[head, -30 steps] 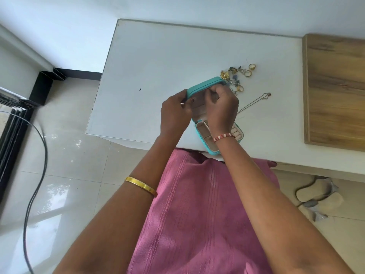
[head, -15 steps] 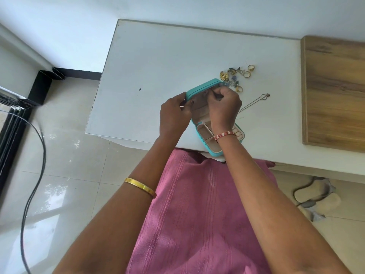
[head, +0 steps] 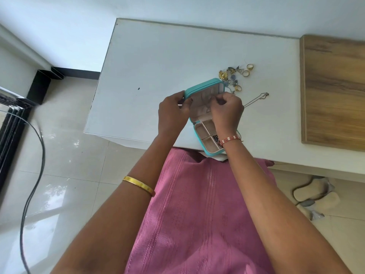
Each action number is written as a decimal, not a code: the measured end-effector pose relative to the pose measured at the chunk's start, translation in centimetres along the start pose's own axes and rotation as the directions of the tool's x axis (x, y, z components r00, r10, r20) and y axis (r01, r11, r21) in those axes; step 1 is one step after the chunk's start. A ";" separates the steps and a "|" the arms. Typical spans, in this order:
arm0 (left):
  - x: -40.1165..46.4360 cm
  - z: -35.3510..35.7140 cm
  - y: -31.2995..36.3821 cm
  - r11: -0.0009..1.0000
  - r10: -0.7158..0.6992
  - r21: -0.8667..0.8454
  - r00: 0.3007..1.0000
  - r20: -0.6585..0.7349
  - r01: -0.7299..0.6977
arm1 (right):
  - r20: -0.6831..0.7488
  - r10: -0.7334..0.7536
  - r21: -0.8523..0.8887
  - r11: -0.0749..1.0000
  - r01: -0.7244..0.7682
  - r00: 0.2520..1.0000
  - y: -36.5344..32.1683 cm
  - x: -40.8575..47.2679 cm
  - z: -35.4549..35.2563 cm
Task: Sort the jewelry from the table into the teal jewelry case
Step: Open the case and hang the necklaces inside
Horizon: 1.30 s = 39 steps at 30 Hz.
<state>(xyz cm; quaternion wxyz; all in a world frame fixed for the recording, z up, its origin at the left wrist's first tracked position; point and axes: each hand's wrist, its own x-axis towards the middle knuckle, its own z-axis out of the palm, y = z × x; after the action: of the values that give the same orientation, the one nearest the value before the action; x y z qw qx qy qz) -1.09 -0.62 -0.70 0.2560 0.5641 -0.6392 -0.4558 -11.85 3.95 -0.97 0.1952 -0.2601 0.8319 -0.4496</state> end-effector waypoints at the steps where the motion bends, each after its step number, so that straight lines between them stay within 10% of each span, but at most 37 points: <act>1: 0.1 0.0 -0.1 1.000 -0.007 -0.007 1.000 -0.001 0.007 | 0.034 0.028 0.018 0.999 -0.029 0.999 0.1 0.0 -0.1; 15: 1.1 -1.1 -0.6 0.992 -0.076 -0.103 0.996 -0.053 0.071 | 0.585 0.289 0.299 0.792 -0.532 0.758 -0.1 -0.5 -2.8; 39: 1.5 -1.2 -0.2 0.991 -0.034 -0.134 0.997 -0.069 0.025 | 0.626 0.316 0.276 0.765 -0.581 0.713 -0.5 0.6 -4.0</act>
<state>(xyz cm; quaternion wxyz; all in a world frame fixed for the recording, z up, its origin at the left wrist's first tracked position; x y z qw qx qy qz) -0.28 -2.36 -0.61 0.3088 0.5711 -0.5895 -0.4806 -14.42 5.90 1.51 0.5848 -0.1068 0.6495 -0.4742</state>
